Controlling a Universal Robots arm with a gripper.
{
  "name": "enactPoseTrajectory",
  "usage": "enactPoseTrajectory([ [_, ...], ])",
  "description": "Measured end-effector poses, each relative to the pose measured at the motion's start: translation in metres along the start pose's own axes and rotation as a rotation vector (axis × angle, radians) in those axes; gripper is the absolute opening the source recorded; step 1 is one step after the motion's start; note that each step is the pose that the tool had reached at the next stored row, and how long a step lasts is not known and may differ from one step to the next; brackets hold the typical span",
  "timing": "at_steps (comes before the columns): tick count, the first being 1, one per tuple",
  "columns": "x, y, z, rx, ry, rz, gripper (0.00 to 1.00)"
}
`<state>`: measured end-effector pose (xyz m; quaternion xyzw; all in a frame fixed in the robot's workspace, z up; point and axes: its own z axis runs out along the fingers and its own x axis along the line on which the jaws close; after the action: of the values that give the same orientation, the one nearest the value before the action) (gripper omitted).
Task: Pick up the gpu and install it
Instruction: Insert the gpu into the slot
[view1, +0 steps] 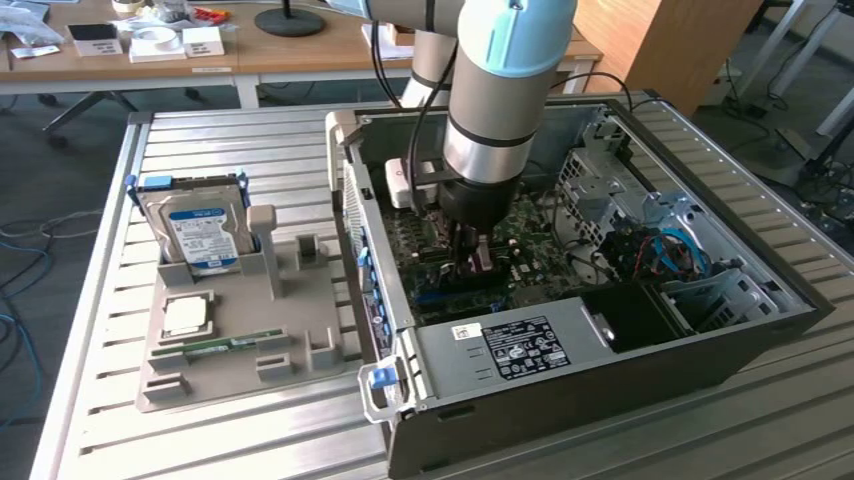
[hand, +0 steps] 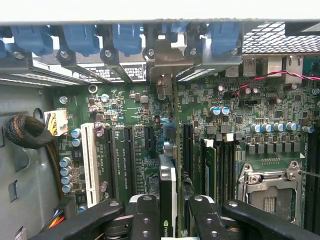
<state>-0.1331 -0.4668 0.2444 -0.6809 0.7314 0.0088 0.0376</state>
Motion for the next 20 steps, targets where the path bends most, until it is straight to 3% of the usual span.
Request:
enactPoseTrajectory([
  [8, -0.0002, 0.0002, 0.0006, 0.0003, -0.0014, 0.001, 0.28],
  [10, -0.0001, 0.0001, 0.0001, 0.0001, -0.0002, 0.000, 0.40],
  [11, 0.0000, 0.0000, 0.0000, 0.0000, -0.0001, 0.000, 0.40],
  [16, 0.0000, 0.0000, 0.0000, 0.0000, 0.0000, 0.000, 0.63],
  [17, 0.0000, 0.0000, 0.0000, 0.0000, 0.0000, 0.000, 0.63],
  [18, 0.0000, 0.0000, 0.0000, 0.0000, 0.0000, 0.000, 0.69],
  [20, 0.0000, 0.0000, 0.0000, 0.0000, 0.0000, 0.000, 0.69],
])
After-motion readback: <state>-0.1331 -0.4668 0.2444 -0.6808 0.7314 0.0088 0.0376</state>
